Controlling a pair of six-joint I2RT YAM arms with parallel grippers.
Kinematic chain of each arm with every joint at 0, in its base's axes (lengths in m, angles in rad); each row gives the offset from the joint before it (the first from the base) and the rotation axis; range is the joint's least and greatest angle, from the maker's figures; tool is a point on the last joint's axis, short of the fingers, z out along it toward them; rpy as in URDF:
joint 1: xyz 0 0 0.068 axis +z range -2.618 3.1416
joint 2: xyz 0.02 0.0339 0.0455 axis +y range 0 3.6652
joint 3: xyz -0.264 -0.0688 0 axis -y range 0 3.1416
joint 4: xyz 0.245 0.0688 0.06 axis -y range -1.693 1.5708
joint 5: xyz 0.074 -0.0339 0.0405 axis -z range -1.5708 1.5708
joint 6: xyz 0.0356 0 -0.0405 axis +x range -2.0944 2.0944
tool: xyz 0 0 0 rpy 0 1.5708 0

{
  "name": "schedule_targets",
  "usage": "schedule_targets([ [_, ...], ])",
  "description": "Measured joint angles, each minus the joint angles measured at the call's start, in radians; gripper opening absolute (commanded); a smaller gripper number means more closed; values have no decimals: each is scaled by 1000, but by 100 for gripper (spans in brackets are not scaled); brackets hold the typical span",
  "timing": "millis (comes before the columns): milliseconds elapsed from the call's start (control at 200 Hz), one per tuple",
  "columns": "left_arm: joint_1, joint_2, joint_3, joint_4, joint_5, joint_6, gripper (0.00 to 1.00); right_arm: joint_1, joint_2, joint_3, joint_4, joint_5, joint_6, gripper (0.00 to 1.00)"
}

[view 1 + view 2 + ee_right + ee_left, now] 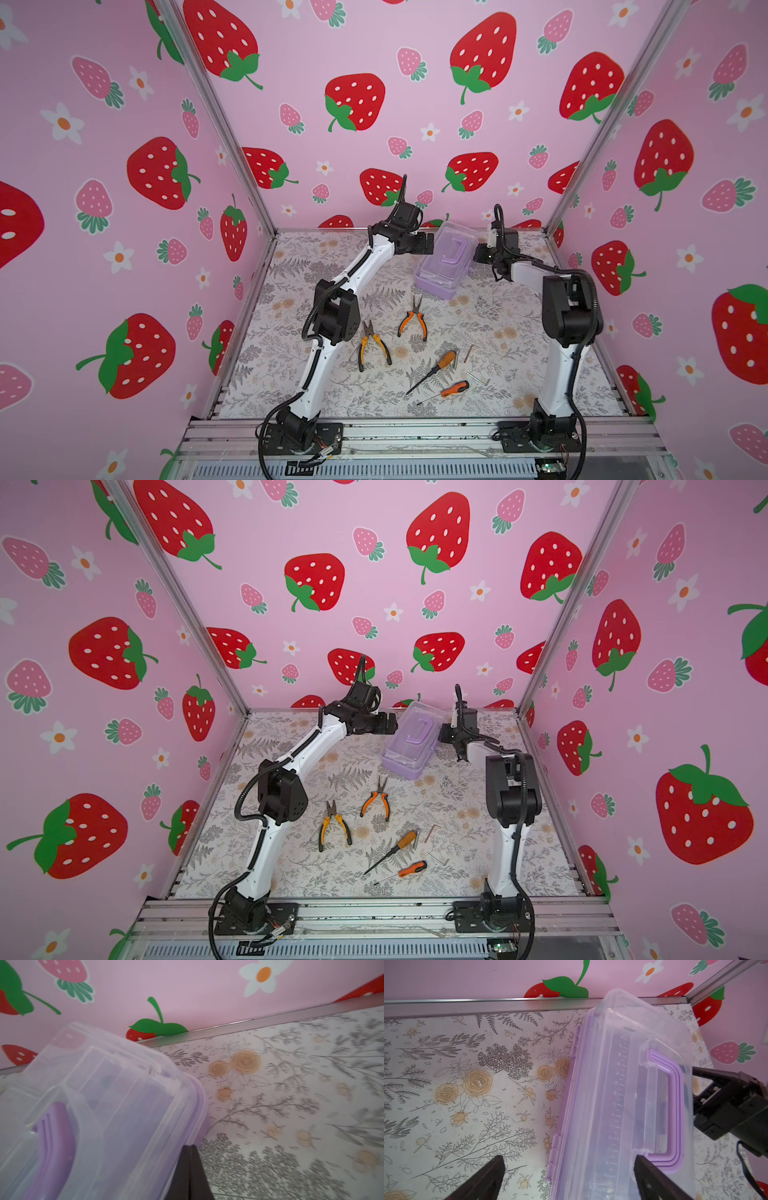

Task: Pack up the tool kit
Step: 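Reach both grippers toward the lavender tool box on the far side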

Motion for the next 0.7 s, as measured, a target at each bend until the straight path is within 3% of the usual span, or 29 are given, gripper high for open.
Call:
schedule_targets([
  [345,-19,2,3,-45,-145,41,99,162,31,58,1,-98,-32,3],
  [550,-36,2,15,-94,-298,49,100,180,25,16,58,-160,-29,5],
  [700,-40,2,17,-111,-396,51,100,180,-8,-41,92,-203,-24,12],
])
